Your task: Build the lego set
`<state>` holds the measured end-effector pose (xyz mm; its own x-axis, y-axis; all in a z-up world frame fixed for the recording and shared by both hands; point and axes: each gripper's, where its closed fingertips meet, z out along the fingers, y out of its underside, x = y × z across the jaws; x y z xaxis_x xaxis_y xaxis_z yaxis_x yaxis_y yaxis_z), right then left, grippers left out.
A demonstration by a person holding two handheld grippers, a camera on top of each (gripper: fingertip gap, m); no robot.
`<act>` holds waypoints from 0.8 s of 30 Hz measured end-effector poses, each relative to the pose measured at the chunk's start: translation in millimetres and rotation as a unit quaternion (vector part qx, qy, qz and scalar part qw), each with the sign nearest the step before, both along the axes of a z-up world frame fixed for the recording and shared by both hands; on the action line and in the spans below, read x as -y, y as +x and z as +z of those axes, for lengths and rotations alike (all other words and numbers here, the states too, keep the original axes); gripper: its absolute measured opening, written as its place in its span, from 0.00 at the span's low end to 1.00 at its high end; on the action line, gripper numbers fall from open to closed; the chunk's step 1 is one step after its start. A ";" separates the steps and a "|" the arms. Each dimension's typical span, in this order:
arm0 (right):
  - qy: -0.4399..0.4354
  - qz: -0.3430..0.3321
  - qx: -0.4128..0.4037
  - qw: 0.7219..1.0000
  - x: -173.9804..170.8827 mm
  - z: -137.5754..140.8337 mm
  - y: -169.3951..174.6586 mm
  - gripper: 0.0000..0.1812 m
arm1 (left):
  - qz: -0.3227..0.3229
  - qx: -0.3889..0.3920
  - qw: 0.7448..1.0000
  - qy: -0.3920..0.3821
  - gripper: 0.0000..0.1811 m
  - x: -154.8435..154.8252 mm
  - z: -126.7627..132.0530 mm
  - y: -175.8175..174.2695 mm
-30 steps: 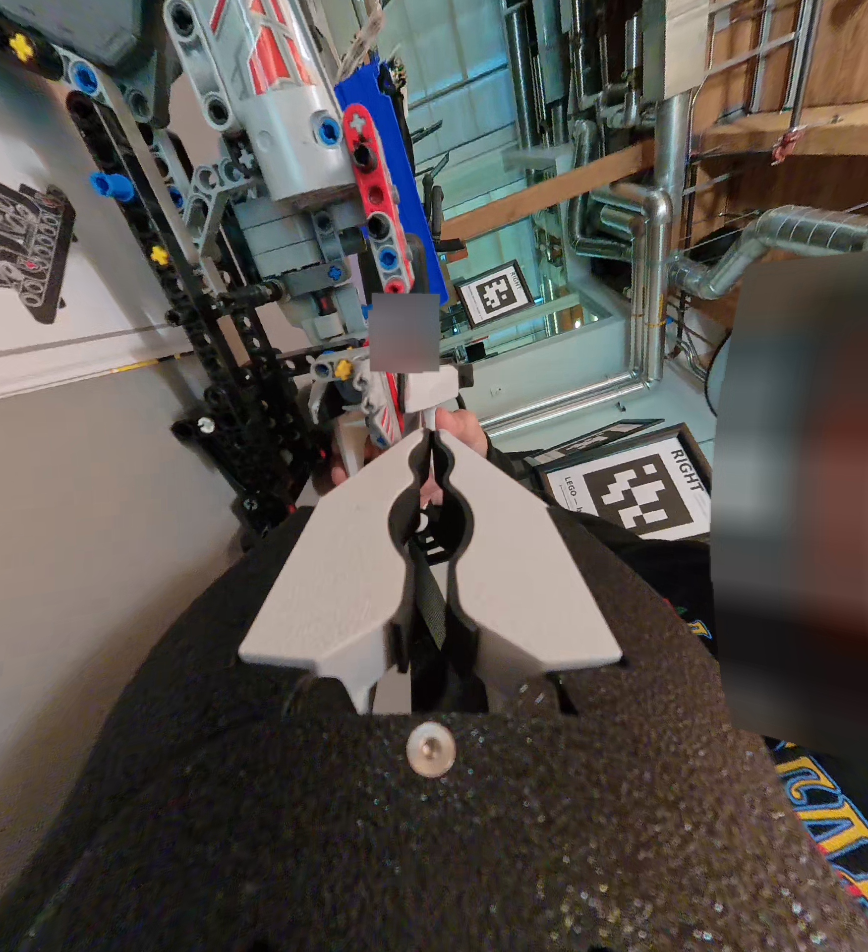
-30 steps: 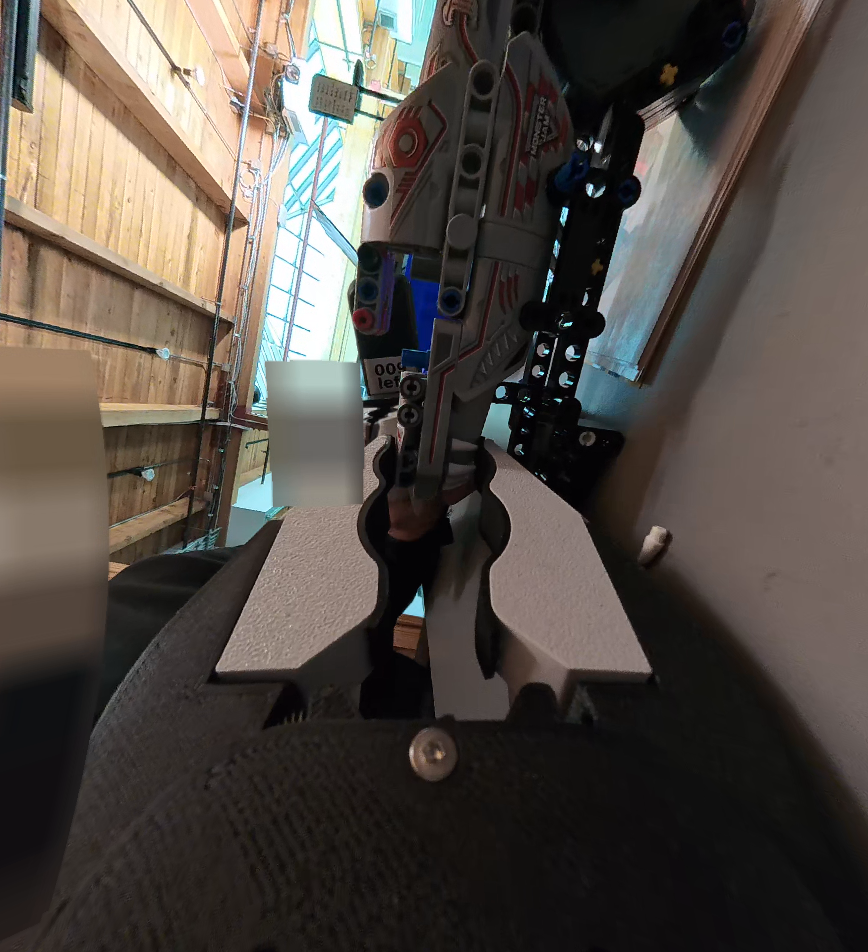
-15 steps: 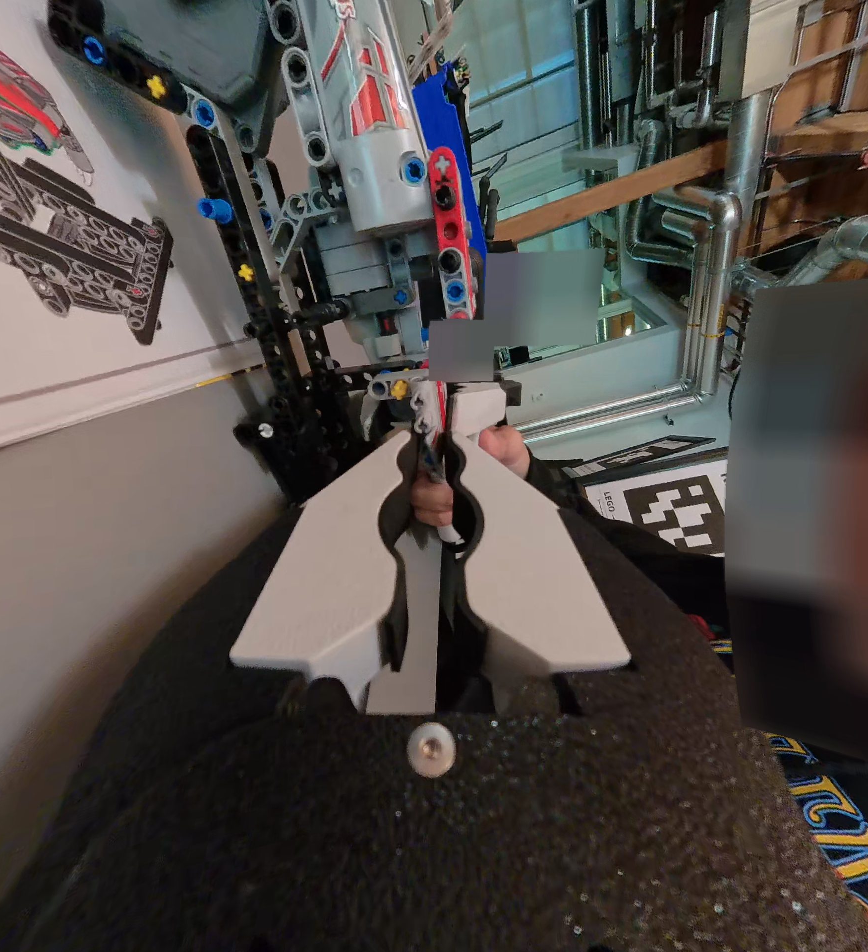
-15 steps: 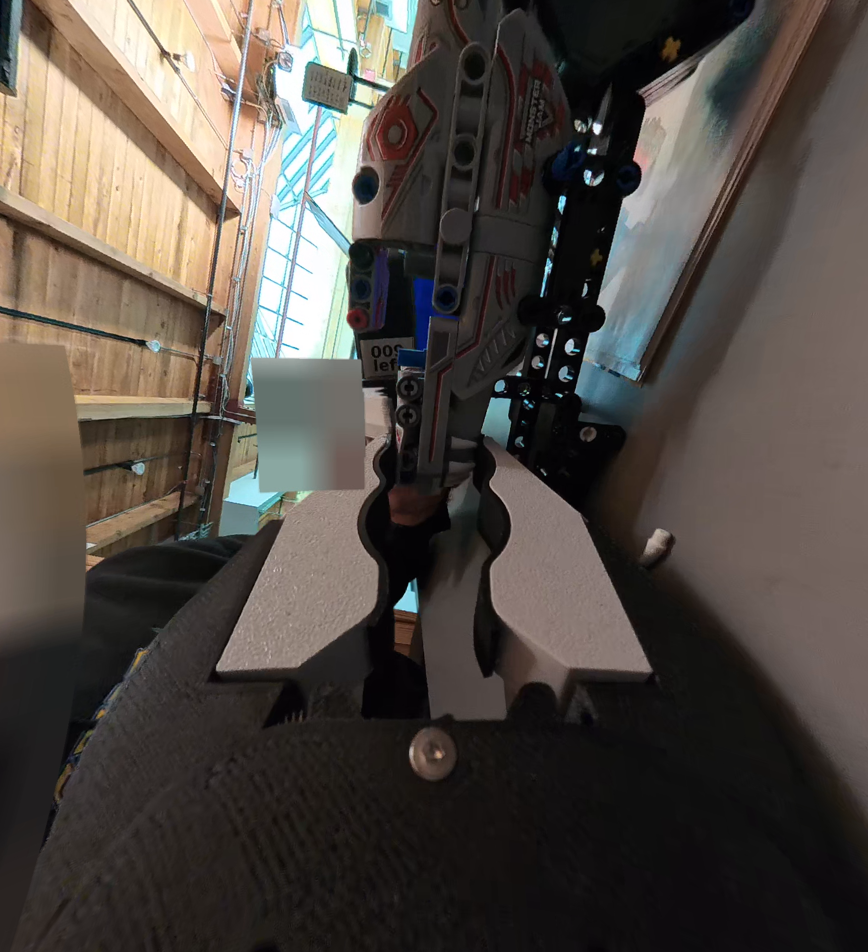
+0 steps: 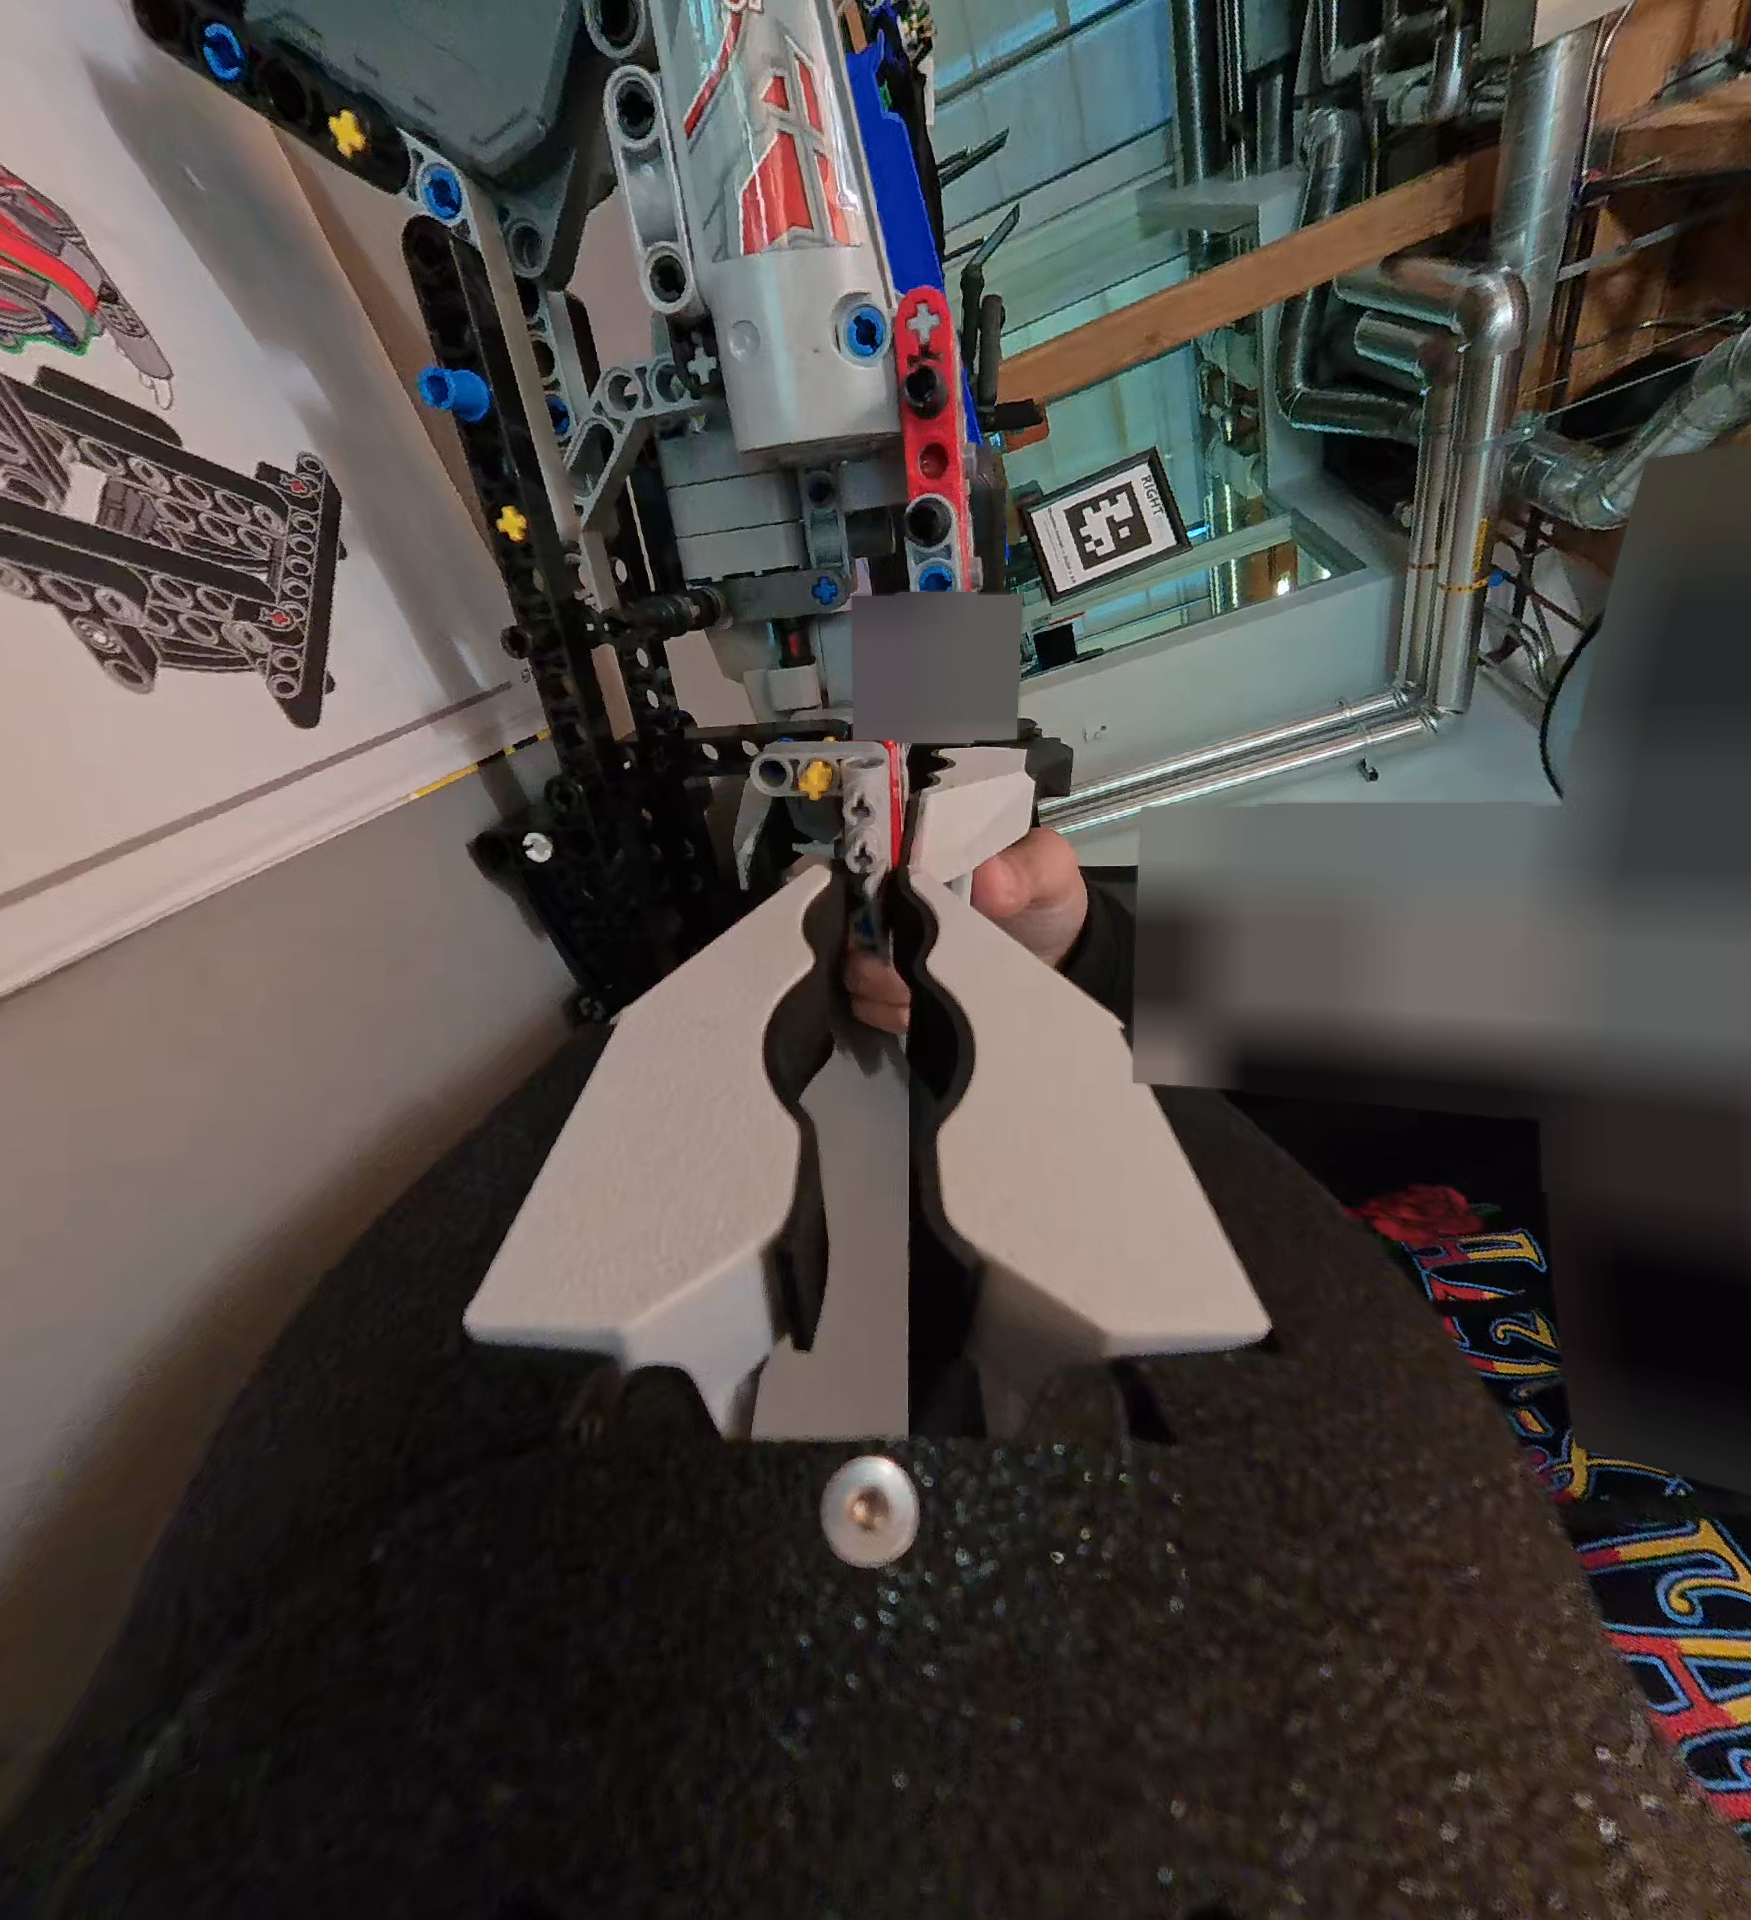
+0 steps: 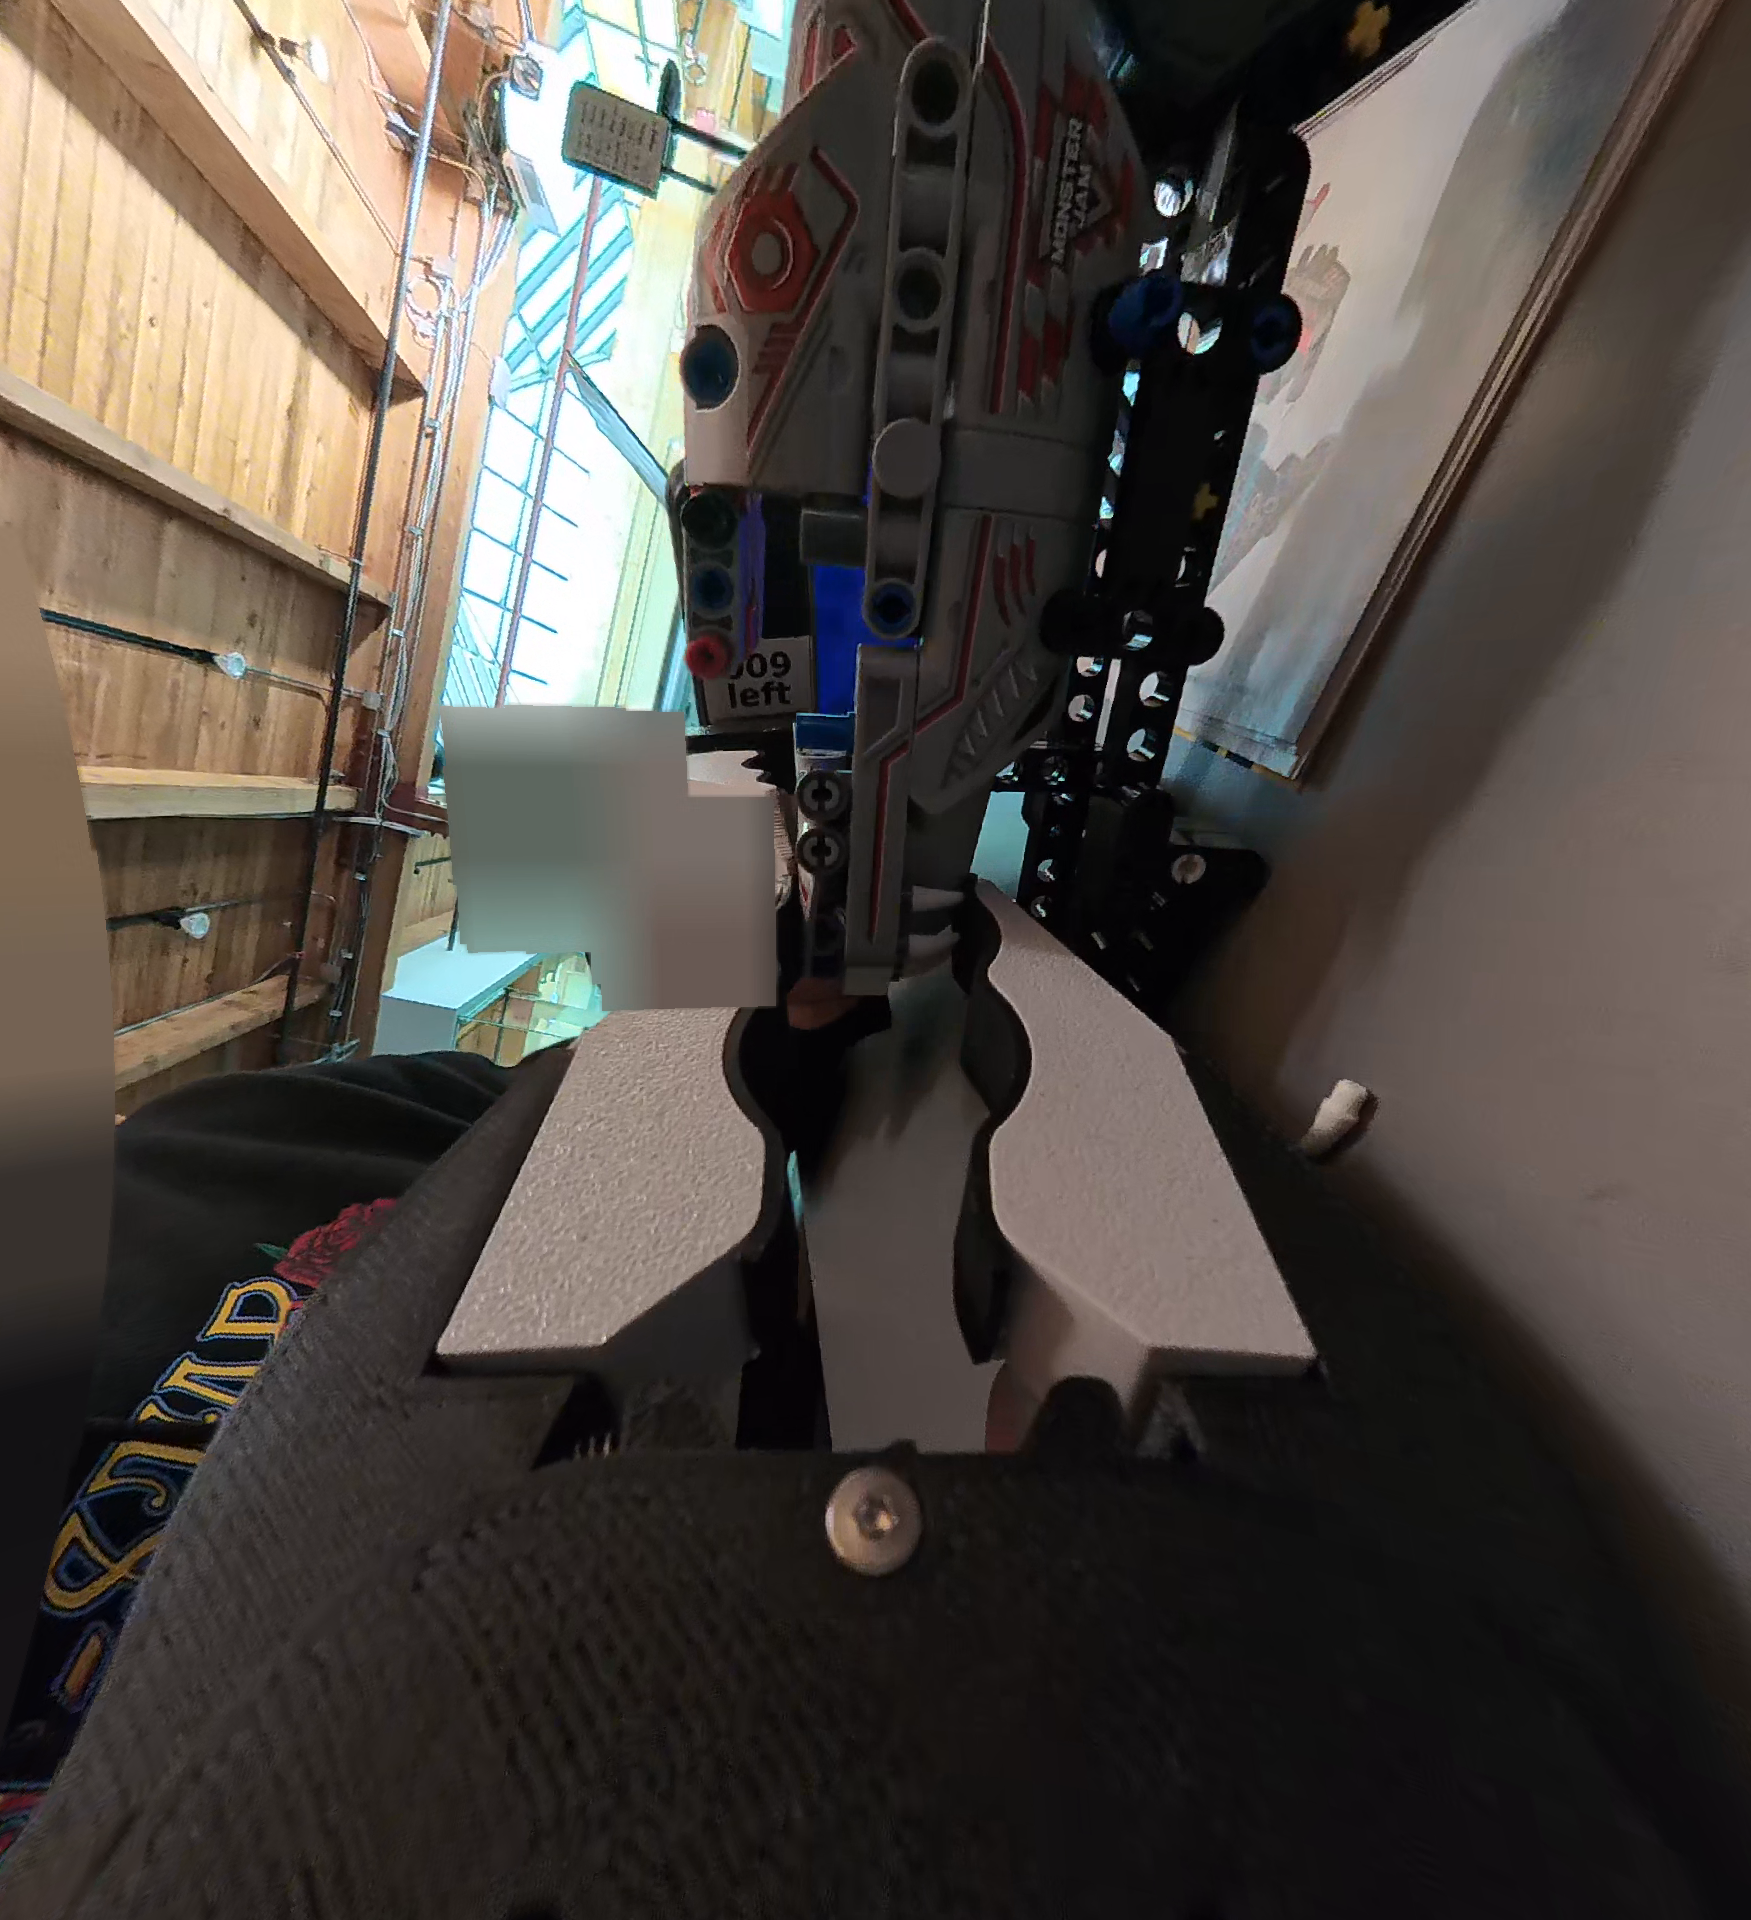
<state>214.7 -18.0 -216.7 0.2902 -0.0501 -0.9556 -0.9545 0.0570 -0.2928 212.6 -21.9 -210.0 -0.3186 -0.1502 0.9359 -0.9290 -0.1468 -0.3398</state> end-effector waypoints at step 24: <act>-0.009 -0.006 0.013 1.000 -1.7 -1.0 1.3 0.16 | -0.021 0.054 0.998 0.016 0.03 0.7 0.3 2.2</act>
<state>215.9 -16.3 -217.8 0.3148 -0.0701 -0.9466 -0.9456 0.0633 -0.3192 214.8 -22.6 -209.7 -0.4240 -0.1637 0.8907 -0.8916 -0.0970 -0.4423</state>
